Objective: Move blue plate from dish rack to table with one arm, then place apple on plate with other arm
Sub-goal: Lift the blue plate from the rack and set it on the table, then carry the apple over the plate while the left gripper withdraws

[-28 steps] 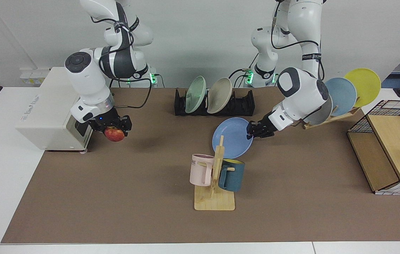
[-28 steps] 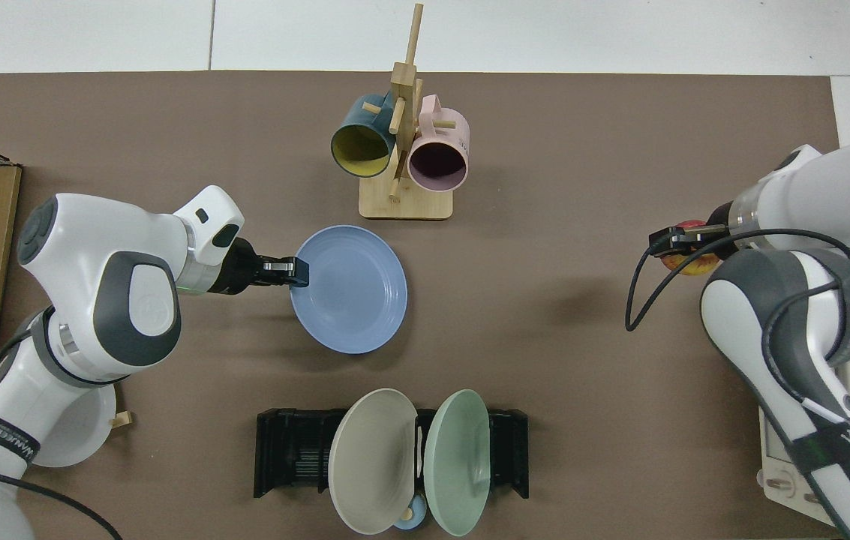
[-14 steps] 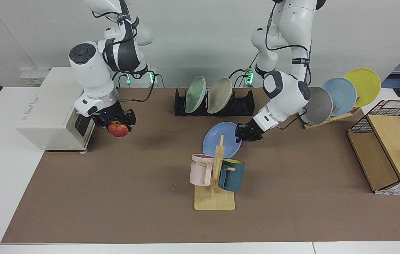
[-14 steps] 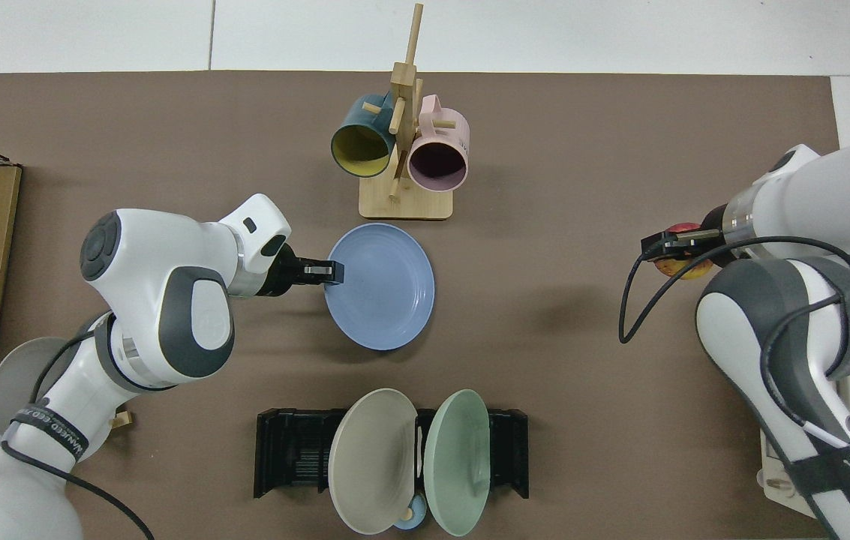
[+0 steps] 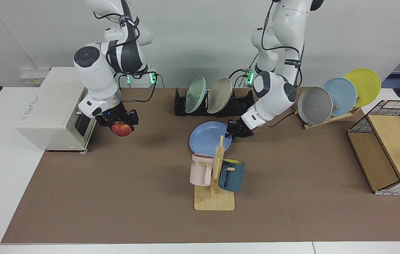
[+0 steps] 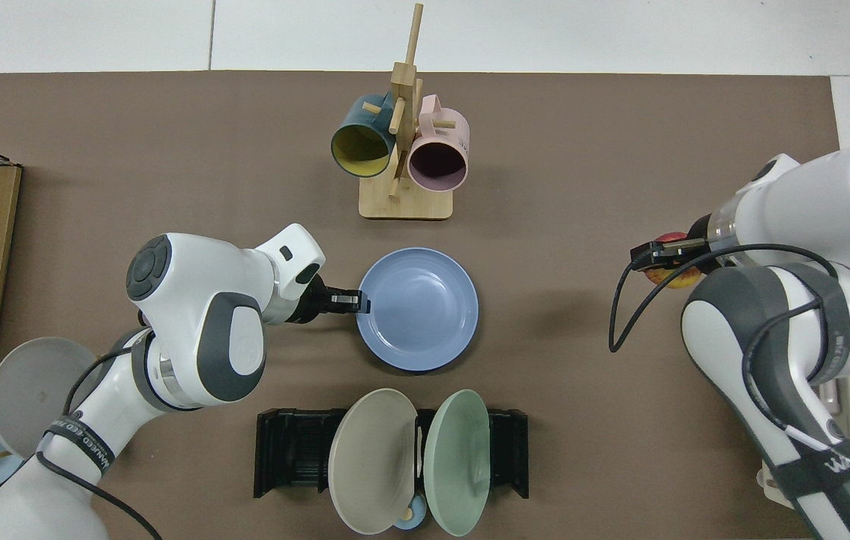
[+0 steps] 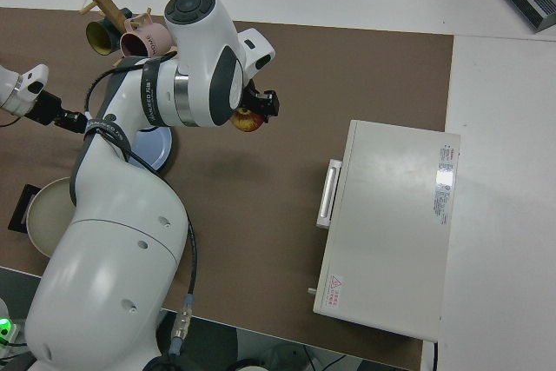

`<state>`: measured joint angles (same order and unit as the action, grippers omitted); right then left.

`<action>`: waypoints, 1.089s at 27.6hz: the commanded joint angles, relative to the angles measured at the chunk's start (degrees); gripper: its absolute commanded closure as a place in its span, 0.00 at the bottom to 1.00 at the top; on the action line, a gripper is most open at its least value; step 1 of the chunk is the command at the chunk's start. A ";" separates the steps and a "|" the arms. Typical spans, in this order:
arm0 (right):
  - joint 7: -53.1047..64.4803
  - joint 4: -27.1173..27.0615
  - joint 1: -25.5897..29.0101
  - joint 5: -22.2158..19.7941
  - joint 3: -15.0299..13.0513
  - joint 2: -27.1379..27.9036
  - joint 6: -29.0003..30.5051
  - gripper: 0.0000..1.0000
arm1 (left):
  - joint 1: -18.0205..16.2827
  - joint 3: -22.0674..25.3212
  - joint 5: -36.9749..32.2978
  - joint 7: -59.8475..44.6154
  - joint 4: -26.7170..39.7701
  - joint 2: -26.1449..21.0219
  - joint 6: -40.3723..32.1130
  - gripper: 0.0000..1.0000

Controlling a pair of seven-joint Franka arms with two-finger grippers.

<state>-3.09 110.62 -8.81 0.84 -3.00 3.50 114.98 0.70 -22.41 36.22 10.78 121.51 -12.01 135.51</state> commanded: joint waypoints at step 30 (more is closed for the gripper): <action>-34.51 -7.79 -24.85 0.22 0.10 11.35 3.76 1.00 | -1.58 8.26 -35.95 -8.32 -28.96 12.81 -50.25 0.00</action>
<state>-31.58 106.33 -31.71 0.97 -2.51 10.62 118.15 -0.75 -14.07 2.29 3.67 96.31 1.16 89.82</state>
